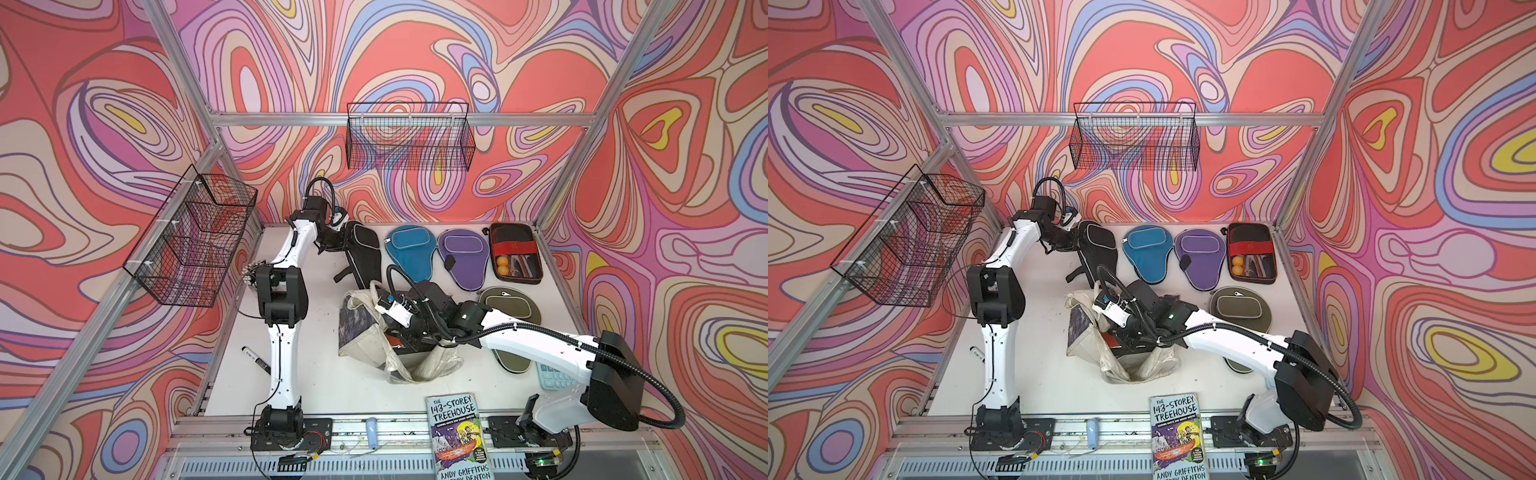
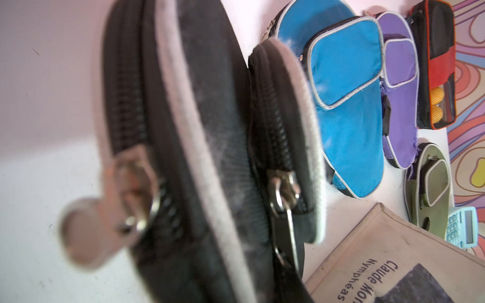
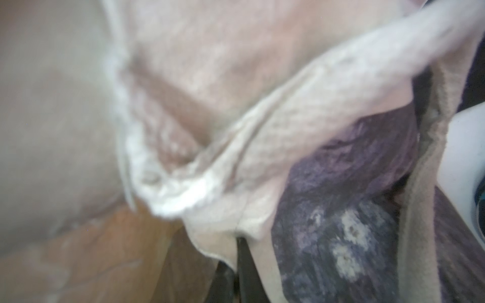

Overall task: Remove the ping pong set from the canvas bag
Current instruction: Place the ping pong set at the center of the board.

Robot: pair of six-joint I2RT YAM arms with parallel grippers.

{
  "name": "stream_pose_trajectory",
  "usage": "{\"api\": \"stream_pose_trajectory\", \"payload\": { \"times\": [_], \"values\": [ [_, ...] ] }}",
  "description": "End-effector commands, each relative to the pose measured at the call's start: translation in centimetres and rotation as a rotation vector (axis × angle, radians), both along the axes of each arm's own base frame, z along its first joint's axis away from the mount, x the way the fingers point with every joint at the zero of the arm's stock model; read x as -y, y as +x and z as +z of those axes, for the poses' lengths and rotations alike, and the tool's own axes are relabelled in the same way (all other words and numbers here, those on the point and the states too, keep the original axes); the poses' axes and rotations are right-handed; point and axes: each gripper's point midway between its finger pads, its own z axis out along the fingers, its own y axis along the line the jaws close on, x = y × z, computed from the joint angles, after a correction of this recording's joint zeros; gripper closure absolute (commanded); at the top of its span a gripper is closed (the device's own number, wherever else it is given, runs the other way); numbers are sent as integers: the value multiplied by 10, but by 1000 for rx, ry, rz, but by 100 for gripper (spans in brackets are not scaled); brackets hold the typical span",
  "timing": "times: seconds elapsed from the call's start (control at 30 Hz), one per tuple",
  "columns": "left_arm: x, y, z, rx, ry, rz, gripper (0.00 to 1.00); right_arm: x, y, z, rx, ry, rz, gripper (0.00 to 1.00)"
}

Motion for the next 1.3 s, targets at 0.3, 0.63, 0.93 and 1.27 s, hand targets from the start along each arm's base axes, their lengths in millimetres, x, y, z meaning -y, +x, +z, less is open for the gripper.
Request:
{"api": "stream_pose_trajectory", "payload": {
  "times": [0.3,0.63,0.93,1.27],
  "values": [
    [-89,-20,-115,-169,570,-31,55,8,-3,-11,-9,-52,-2,100],
    [-87,-10,-101,-106,564,-24,40,9,-1,-4,-3,-52,-10,100],
    [-80,-2,-30,89,510,36,26,12,2,6,33,-59,-16,100],
    [-70,-28,104,369,412,122,17,12,28,38,187,-63,-68,100]
  ]
}}
